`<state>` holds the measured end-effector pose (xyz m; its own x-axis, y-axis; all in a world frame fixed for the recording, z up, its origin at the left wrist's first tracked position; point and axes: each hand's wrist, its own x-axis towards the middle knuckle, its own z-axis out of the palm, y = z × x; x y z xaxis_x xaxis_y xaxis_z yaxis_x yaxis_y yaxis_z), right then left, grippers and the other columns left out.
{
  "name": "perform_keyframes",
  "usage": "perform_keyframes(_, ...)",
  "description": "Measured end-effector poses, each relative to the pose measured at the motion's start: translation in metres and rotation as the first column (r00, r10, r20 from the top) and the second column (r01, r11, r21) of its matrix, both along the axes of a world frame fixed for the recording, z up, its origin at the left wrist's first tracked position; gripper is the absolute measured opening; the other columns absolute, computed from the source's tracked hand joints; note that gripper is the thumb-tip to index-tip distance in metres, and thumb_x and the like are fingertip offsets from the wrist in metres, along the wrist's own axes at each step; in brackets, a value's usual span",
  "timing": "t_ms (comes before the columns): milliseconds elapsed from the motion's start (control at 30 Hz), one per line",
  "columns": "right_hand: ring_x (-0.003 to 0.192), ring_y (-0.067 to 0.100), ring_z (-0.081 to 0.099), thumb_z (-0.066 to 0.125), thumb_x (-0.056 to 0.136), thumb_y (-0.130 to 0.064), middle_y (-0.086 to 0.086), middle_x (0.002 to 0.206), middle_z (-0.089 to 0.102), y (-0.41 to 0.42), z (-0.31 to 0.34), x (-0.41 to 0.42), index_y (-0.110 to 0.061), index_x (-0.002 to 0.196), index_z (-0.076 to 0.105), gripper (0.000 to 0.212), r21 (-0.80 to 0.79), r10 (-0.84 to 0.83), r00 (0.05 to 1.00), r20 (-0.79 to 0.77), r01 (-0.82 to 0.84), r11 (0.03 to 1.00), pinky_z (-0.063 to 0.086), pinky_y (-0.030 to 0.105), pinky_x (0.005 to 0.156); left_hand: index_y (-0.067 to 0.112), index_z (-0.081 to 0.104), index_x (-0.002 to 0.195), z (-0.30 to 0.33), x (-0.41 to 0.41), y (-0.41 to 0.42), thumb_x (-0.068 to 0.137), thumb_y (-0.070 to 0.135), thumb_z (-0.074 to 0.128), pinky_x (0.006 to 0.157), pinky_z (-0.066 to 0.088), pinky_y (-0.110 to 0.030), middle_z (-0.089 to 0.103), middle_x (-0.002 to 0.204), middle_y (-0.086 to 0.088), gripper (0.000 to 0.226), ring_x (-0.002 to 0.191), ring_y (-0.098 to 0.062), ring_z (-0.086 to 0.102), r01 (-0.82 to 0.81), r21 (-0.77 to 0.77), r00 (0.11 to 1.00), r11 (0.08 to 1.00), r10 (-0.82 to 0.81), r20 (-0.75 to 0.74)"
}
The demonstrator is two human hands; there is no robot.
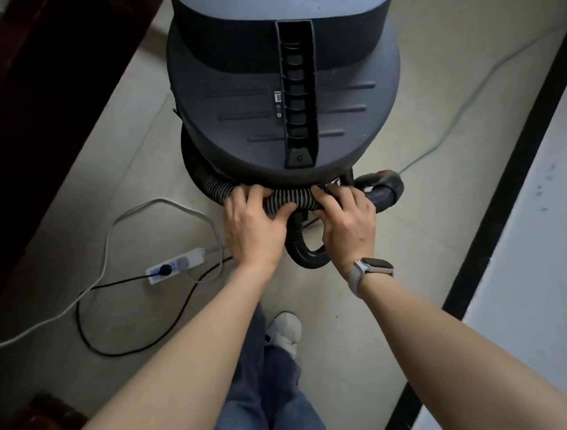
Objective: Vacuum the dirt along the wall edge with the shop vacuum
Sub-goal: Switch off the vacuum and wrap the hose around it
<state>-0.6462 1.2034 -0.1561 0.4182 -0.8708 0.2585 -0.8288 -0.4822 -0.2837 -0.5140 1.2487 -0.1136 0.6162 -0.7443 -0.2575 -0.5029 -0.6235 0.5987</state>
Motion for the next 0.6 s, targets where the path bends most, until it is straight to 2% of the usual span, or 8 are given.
perform_keyframes(100, 0.091, 0.029, 0.060, 0.053, 0.080, -0.021, 0.008, 0.097, 0.068, -0.019, -0.009, 0.000, -0.022, 0.113, 0.054, 0.033, 0.018, 0.003, 1.000, 0.006, -0.003, 1.000, 0.052, 0.038, 0.069, 0.010, 0.063, 0.096, -0.005, -0.003, -0.017, 0.075, 0.039, 0.071, 0.089, 0.044, -0.044, 0.056, 0.109, -0.011, 0.037, 0.109, -0.030, 0.047, -0.004, -0.013, 0.996, 1.000, 0.005, 0.084)
perform_keyframes(200, 0.088, 0.030, 0.064, 0.058, 0.079, -0.021, 0.006, 0.096, 0.068, -0.034, -0.008, 0.005, -0.019, 0.110, 0.066, 0.032, 0.007, -0.029, 0.999, -0.040, 0.029, 1.000, 0.053, 0.037, 0.075, 0.011, 0.063, 0.098, -0.007, -0.004, -0.032, 0.077, 0.041, 0.069, 0.091, 0.043, -0.045, 0.056, 0.109, -0.010, 0.037, 0.109, -0.029, 0.048, -0.006, -0.042, 0.994, 0.999, 0.011, 0.110)
perform_keyframes(267, 0.089, 0.030, 0.064, 0.054, 0.078, -0.020, 0.005, 0.098, 0.069, -0.041, -0.003, 0.012, -0.017, 0.109, 0.068, 0.034, 0.032, -0.070, 0.996, -0.063, 0.072, 0.997, 0.053, 0.038, 0.079, 0.012, 0.063, 0.102, -0.006, 0.000, -0.039, 0.080, 0.041, 0.066, 0.094, 0.042, -0.044, 0.055, 0.112, -0.010, 0.037, 0.112, -0.028, 0.047, 0.007, -0.053, 0.995, 0.999, -0.002, 0.101)
perform_keyframes(400, 0.111, 0.037, 0.058, 0.034, 0.079, -0.016, 0.015, 0.121, 0.062, -0.035, 0.010, 0.023, -0.010, 0.125, 0.060, 0.053, 0.190, -0.102, 0.987, -0.124, 0.124, 0.974, 0.050, 0.047, 0.092, 0.017, 0.052, 0.129, -0.006, 0.014, -0.033, 0.088, 0.032, 0.058, 0.106, 0.032, -0.040, 0.046, 0.134, -0.007, 0.044, 0.130, -0.025, 0.036, 0.202, -0.016, 0.975, 0.979, -0.200, 0.092)
perform_keyframes(467, 0.129, 0.042, 0.041, 0.035, 0.080, -0.009, 0.020, 0.141, 0.045, -0.025, 0.009, 0.023, -0.007, 0.139, 0.044, 0.060, 0.291, -0.076, 0.987, -0.140, 0.115, 0.950, 0.036, 0.049, 0.106, 0.020, 0.037, 0.142, -0.004, 0.022, -0.024, 0.088, 0.029, 0.057, 0.114, 0.023, -0.044, 0.032, 0.149, -0.004, 0.058, 0.141, -0.022, 0.020, 0.334, 0.033, 0.940, 0.942, -0.336, 0.064)
perform_keyframes(533, 0.138, 0.040, 0.026, 0.039, 0.085, -0.001, 0.022, 0.149, 0.031, -0.018, 0.013, 0.023, -0.004, 0.143, 0.036, 0.058, 0.441, -0.122, 0.992, 0.022, 0.100, 0.892, 0.020, 0.042, 0.117, 0.022, 0.025, 0.147, 0.000, 0.027, -0.017, 0.088, 0.029, 0.056, 0.116, 0.017, -0.047, 0.019, 0.155, 0.000, 0.067, 0.145, -0.019, 0.007, 0.419, 0.089, 0.907, 0.904, -0.422, 0.012)
perform_keyframes(600, 0.138, 0.032, 0.030, 0.041, 0.087, 0.006, 0.019, 0.146, 0.037, -0.019, 0.029, 0.024, -0.001, 0.138, 0.043, 0.051, 0.552, -0.292, 0.925, 0.243, 0.116, 0.826, 0.020, 0.031, 0.116, 0.024, 0.020, 0.148, 0.006, 0.032, -0.017, 0.089, 0.030, 0.055, 0.116, 0.015, -0.048, 0.014, 0.157, 0.003, 0.070, 0.145, -0.017, 0.003, 0.473, 0.151, 0.879, 0.868, -0.476, -0.017)
